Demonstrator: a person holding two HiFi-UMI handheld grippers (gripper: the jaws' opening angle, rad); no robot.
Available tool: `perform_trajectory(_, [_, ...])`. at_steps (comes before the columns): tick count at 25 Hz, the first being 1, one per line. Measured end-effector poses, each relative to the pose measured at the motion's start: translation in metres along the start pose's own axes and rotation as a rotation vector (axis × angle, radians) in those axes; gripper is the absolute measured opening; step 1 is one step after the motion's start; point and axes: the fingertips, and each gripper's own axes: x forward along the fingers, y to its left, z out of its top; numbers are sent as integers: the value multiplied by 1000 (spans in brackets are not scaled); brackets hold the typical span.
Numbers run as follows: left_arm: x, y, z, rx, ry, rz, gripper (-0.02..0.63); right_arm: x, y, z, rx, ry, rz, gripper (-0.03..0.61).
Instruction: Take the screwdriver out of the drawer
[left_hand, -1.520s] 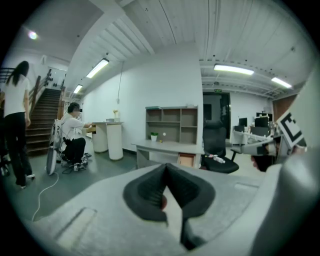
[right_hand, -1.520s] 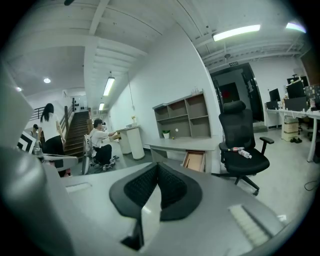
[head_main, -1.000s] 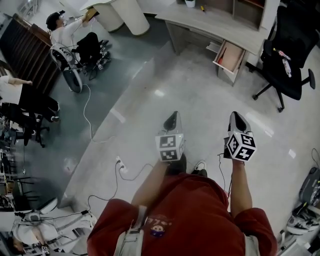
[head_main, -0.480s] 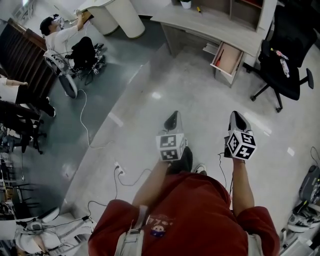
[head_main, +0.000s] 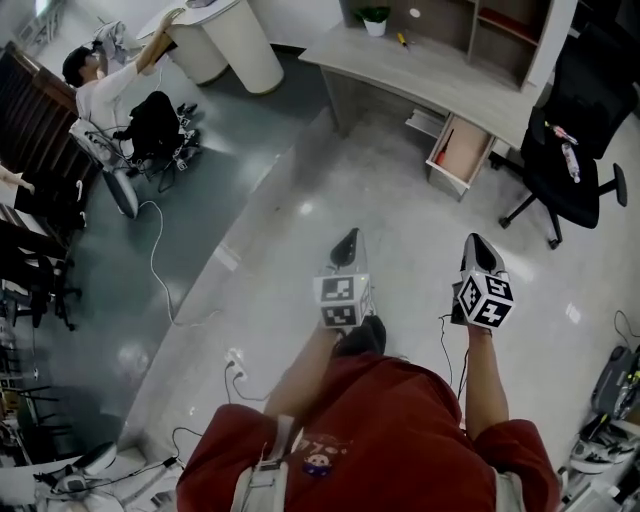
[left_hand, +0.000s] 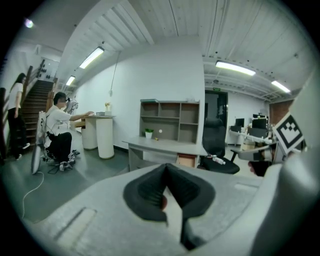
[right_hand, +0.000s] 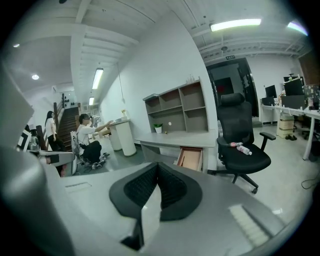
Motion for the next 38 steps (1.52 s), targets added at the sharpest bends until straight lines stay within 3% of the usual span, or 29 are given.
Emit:
perform_trajectory(10, [88,104,39,-8,28,-39,0,129,68,49,-16,24,-13,2])
perform_trajectory(16, [130,163,52,-73,5,-14,0,190,95,59,-27,56,-12,2])
perform_trajectory(22, [152,201,54,-80,33,-10,0,227,119,65,-31,74,-8,2])
perform_trajectory(30, [199,198,58,-43,62,-46,0,259,95,74,-1,79,-37,2])
perform_trajectory(38, [289,154,90,12,74,-61,0,316,13,107,49,75,-58,2])
